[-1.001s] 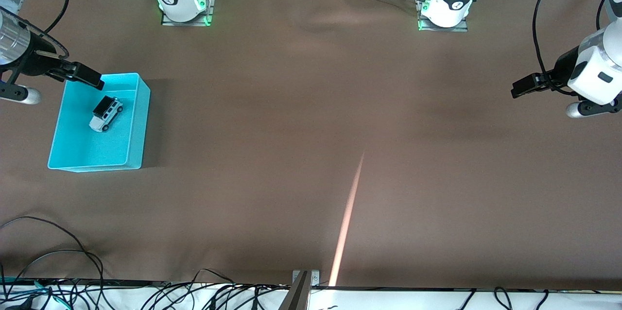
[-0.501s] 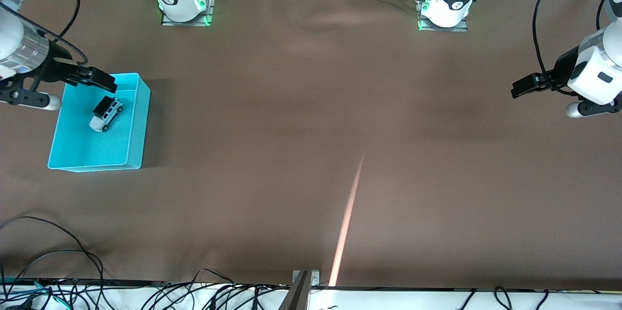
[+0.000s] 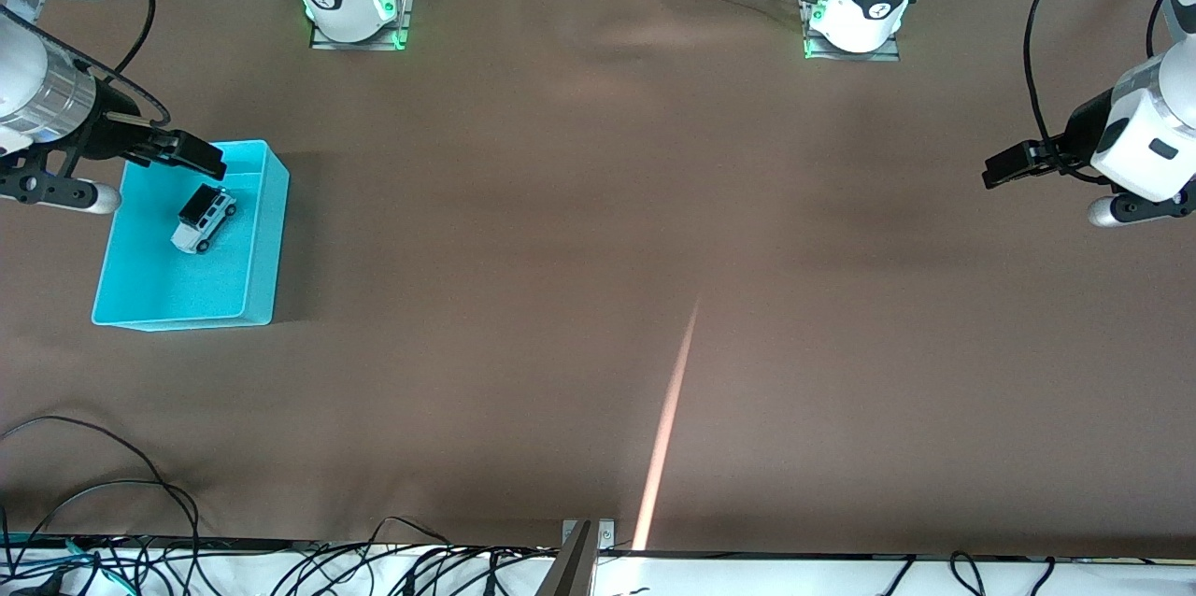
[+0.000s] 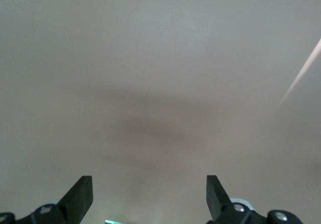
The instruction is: Wind and store white jeep toy
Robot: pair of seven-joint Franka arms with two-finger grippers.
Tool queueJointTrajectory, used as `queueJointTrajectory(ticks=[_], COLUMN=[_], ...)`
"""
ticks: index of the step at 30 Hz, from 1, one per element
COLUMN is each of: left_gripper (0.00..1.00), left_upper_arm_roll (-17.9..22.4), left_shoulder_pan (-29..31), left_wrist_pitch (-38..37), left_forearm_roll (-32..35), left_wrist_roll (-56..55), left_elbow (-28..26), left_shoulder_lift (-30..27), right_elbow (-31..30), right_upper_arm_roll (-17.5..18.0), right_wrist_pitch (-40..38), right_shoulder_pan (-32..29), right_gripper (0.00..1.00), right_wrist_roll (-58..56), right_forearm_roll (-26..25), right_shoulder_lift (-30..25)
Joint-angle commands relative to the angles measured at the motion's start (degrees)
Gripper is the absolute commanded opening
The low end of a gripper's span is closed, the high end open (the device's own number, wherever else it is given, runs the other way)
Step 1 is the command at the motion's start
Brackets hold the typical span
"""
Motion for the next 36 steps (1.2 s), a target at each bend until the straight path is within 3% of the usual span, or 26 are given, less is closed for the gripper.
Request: queueJointTrajectory(ticks=[1, 19, 36], left_gripper=[1.0, 1.0, 1.0], left_upper_arm_roll=[0.18, 0.18, 0.18], left_shoulder_pan=[0.07, 0.07, 0.07], left_wrist_pitch=[-0.2, -0.2, -0.2], left_forearm_roll=[-0.64, -0.64, -0.64], left_wrist_roll=[0.99, 0.99, 0.99], left_elbow=[-0.48, -0.48, -0.48], left_shoulder_lift=[-0.42, -0.42, -0.42], right_elbow=[1.8, 1.98, 2.24], right_upper_arm_roll=[-0.21, -0.73, -4.78], right_wrist_pitch=[-1.46, -1.64, -1.73], right_shoulder_pan=[-0.11, -0.19, -0.19], right_gripper=[1.0, 1.0, 1.0], right_wrist_roll=[-0.09, -0.27, -5.1], right_forearm_roll=[0.18, -0.17, 0.36], right_shoulder_lift=[0.47, 0.21, -0.23])
